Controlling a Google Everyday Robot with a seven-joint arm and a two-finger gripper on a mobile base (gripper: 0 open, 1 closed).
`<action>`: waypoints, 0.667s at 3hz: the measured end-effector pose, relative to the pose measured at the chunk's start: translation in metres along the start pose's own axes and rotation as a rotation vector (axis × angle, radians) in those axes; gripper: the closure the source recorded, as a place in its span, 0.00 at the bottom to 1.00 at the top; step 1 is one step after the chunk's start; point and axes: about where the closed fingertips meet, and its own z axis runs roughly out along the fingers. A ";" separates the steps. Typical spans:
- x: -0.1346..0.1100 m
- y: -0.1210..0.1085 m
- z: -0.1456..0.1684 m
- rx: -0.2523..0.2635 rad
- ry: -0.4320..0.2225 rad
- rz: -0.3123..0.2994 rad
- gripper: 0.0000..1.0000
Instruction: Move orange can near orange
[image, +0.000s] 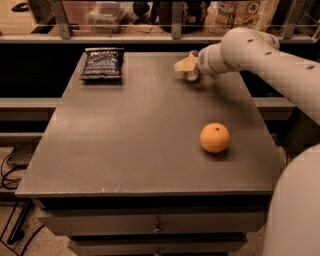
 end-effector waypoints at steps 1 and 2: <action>-0.001 -0.005 0.011 0.020 0.005 0.045 0.49; -0.003 -0.010 0.001 0.042 0.003 0.048 0.72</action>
Offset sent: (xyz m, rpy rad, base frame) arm -0.0004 -0.0241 0.0132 -0.0019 0.0071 -0.0894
